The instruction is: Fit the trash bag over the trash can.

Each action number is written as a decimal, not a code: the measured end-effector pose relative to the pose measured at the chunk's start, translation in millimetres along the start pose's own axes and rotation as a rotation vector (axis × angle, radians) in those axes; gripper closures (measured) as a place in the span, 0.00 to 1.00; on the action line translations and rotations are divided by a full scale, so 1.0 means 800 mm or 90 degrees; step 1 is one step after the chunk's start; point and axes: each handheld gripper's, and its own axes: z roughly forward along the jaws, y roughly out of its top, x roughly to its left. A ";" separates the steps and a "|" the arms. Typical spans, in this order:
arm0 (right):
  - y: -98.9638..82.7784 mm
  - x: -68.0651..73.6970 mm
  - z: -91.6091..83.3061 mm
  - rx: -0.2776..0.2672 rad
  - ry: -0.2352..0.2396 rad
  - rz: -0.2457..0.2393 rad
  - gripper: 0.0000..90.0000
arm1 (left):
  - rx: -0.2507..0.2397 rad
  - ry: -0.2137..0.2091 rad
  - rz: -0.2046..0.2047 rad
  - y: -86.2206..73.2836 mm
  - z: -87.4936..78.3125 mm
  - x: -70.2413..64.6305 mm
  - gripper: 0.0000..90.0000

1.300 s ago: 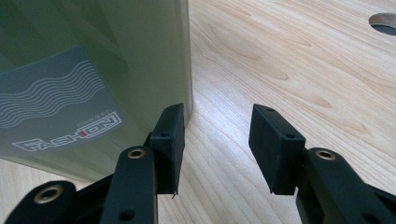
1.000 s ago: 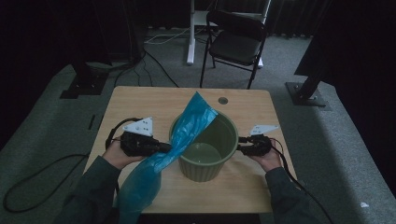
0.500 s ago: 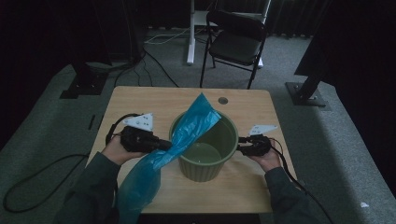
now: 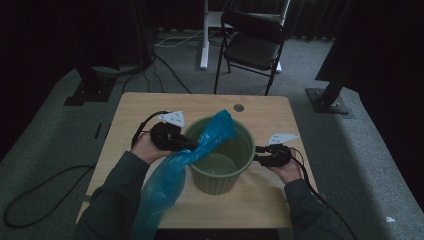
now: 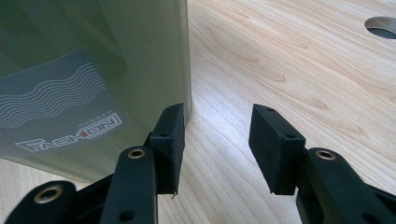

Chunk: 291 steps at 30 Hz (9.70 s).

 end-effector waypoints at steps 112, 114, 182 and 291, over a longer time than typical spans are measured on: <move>0.125 0.048 -0.092 -0.104 0.038 -0.127 0.72 | -0.180 0.139 -0.077 0.015 -0.032 0.011 0.99; 0.131 0.056 -0.088 -0.103 0.047 -0.138 0.72 | -0.179 0.139 -0.079 0.017 -0.029 0.012 0.99; 0.162 0.076 -0.061 -0.102 0.043 -0.159 0.86 | -0.121 0.222 -0.096 -0.019 -0.042 -0.005 0.99; 0.169 0.088 -0.064 -0.112 0.033 -0.175 0.98 | -0.131 0.225 -0.120 -0.048 -0.033 0.004 1.00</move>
